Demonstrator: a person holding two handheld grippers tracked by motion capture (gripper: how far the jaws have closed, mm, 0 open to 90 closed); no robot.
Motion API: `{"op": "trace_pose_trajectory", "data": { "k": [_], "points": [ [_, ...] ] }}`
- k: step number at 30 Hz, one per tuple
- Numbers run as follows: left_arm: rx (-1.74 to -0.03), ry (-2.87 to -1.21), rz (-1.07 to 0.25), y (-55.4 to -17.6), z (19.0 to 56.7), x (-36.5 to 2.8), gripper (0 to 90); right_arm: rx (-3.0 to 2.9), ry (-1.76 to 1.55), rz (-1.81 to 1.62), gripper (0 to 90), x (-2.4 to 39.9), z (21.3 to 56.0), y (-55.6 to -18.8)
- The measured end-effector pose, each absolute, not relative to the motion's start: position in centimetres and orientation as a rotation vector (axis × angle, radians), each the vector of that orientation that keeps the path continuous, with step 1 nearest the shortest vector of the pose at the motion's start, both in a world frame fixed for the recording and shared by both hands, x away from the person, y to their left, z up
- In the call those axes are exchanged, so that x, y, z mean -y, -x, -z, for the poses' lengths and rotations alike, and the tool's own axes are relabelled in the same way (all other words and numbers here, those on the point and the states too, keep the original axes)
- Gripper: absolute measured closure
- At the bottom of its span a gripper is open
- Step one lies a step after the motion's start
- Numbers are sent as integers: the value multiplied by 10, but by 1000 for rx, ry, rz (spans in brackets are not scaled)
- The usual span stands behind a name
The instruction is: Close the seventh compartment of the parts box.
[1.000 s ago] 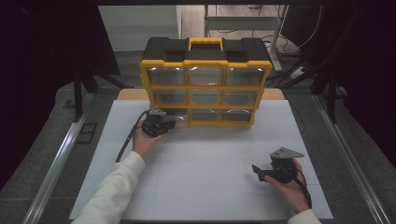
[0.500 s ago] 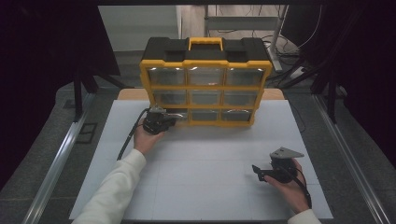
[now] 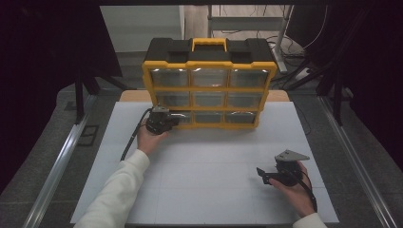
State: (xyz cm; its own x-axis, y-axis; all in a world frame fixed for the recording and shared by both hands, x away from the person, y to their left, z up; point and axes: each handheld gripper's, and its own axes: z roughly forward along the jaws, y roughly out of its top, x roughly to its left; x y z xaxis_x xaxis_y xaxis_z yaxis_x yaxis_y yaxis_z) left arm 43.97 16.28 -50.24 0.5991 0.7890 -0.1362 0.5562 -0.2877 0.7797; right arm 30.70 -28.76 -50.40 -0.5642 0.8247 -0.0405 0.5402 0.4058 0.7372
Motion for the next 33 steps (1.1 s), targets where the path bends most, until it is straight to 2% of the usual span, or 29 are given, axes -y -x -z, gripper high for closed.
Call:
{"op": "trace_pose_trajectory", "data": {
  "k": [33],
  "points": [
    [-1092,-1931,-354,-449,501,-169,900,-2261,-1177,-964,142,289,505,-308]
  ]
}}
